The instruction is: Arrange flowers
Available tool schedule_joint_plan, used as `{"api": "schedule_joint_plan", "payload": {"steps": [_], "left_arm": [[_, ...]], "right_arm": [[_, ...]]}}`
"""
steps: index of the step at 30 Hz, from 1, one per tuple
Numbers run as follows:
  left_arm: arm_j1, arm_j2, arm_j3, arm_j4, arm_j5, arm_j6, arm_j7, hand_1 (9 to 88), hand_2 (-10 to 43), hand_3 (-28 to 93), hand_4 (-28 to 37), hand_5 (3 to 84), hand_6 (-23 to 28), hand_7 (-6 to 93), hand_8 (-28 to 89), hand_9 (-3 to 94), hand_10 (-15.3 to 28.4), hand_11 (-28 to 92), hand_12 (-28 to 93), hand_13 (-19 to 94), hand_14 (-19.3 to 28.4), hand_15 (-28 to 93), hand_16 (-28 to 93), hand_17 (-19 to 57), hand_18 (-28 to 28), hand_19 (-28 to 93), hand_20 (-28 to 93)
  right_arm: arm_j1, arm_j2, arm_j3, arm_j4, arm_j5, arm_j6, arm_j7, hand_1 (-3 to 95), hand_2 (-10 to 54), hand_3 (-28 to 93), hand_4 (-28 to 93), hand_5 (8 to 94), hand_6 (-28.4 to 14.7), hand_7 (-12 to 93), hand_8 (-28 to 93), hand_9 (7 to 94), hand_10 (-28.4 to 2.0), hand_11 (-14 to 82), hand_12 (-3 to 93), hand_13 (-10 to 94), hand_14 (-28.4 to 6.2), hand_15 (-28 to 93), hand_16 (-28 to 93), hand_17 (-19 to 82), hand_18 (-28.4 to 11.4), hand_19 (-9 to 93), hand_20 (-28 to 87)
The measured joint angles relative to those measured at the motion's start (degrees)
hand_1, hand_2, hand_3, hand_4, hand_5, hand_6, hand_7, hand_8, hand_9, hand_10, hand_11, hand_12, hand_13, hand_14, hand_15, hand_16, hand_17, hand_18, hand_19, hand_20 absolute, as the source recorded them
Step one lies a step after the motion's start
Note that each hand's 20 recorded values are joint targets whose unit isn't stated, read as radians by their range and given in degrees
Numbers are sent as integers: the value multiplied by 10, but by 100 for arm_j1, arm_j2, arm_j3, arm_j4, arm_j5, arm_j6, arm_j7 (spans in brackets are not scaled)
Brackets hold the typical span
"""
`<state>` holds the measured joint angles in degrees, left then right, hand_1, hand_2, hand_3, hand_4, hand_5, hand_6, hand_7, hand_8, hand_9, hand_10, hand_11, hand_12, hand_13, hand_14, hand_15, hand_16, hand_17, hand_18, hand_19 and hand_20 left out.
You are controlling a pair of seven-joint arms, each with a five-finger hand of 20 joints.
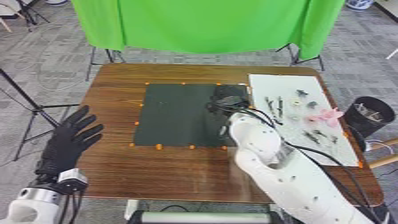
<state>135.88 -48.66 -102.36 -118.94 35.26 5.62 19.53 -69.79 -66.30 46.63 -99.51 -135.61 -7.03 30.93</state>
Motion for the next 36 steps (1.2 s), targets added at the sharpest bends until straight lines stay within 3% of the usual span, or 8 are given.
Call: {"api": "schedule_joint_plan", "payload": {"steps": [5,12,22,27,33,36], "left_arm": [[72,49,-15,-31,-9,4,82,239,-95,677,-266,251,21,211,-107,234,114,178,174,221,158,293,14,-87,224,420,99],[67,122,12,-31,-16,9,91,239,-95,679,-266,252,22,208,-105,235,114,177,175,221,159,293,15,-86,224,418,103],[-288,229,241,76,-8,-18,-31,240,-95,681,-265,252,21,208,-104,234,115,177,176,221,159,295,15,-86,224,416,105],[-520,238,326,160,22,-116,-212,242,-95,680,-265,252,22,208,-105,234,115,177,176,221,159,295,15,-87,225,416,106],[-952,232,458,323,136,-410,-692,243,-95,682,-263,252,22,208,-105,234,115,177,176,221,159,295,15,-87,225,416,106],[-1146,226,506,379,190,-539,-856,243,-95,682,-263,252,22,209,-105,234,115,177,176,220,159,295,15,-87,224,415,106]], "right_arm": [[244,-476,-290,263,-93,-133,16,237,-25,932,49,750,34,569,305,876,-74,677,488,861,-64,847,345,584,-204,932,736],[339,-953,-633,518,-129,-314,78,241,-28,932,32,760,40,561,296,886,-68,668,486,875,-55,838,347,604,-199,932,733],[346,-1321,-1005,825,-108,-517,391,248,-29,932,5,766,46,554,290,894,-62,658,488,890,-45,827,352,622,-194,932,727],[378,-1434,-1151,976,-42,-537,514,251,-29,932,-6,770,47,546,289,899,-60,652,487,895,-41,822,356,630,-192,932,724],[428,-1566,-1317,1077,195,-452,808,257,-22,928,-34,774,48,534,285,905,-57,645,489,899,-39,816,359,636,-190,932,722],[428,-1638,-1350,1127,270,-386,892,259,-17,925,-44,775,48,530,283,906,-57,643,490,899,-39,815,360,637,-190,932,721]]}}
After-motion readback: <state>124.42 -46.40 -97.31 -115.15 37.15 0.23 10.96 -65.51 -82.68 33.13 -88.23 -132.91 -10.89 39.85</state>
